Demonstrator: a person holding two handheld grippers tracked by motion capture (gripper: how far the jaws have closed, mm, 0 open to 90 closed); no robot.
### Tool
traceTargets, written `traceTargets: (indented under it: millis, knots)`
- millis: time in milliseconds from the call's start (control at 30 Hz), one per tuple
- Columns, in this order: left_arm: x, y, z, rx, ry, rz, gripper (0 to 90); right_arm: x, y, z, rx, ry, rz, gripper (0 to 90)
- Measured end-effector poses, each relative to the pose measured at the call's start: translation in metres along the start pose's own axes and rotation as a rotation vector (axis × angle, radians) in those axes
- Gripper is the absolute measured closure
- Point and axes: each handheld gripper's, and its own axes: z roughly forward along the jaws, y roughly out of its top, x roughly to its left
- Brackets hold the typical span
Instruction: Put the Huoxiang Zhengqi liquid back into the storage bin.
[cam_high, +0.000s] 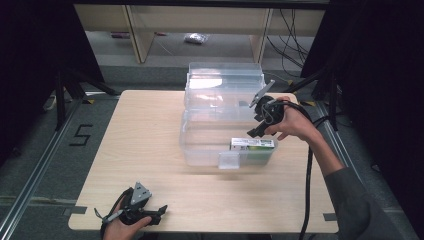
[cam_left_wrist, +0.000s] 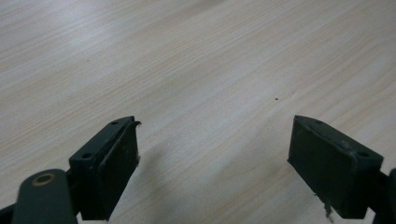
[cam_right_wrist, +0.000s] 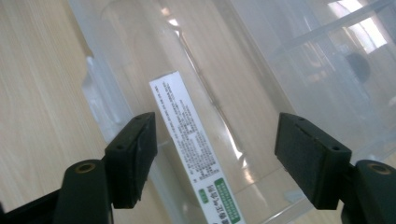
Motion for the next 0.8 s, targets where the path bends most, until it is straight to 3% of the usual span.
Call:
traceTargets:
  millis: [167, 200, 333, 533, 567, 667, 767, 800]
  knots:
    - [0.000, 0.000, 0.000, 0.002, 0.000, -0.004, 15.4, 0.009, -0.008, -0.004, -0.061, -0.008, 0.077, 28.2]
    - [-0.001, -0.001, 0.001, -0.009, -0.002, -0.024, 15.5, 0.010, -0.010, -0.004, -0.074, -0.015, 0.076, 27.5]
    - [0.000, 0.000, 0.000, 0.001, -0.002, -0.008, 15.4, 0.017, -0.017, -0.007, -0.124, -0.024, 0.092, 27.2]
    - [-0.001, 0.000, 0.000, 0.002, -0.001, -0.019, 15.4, 0.024, -0.029, -0.013, -0.212, -0.038, 0.126, 26.8]
    - [0.000, 0.000, 0.000, 0.001, -0.003, -0.008, 15.5, 0.028, -0.031, -0.014, -0.217, -0.032, 0.178, 26.1]
    - [0.000, 0.000, 0.000, 0.003, -0.001, -0.017, 15.4, 0.031, -0.038, -0.019, -0.258, -0.042, 0.149, 25.6]
    - [0.000, 0.000, 0.001, -0.006, 0.000, -0.019, 15.4, 0.035, -0.045, -0.021, -0.306, -0.067, 0.159, 25.0]
    - [0.002, 0.000, 0.000, -0.002, 0.002, 0.002, 15.4, 0.037, -0.048, -0.025, -0.299, -0.074, 0.155, 25.0]
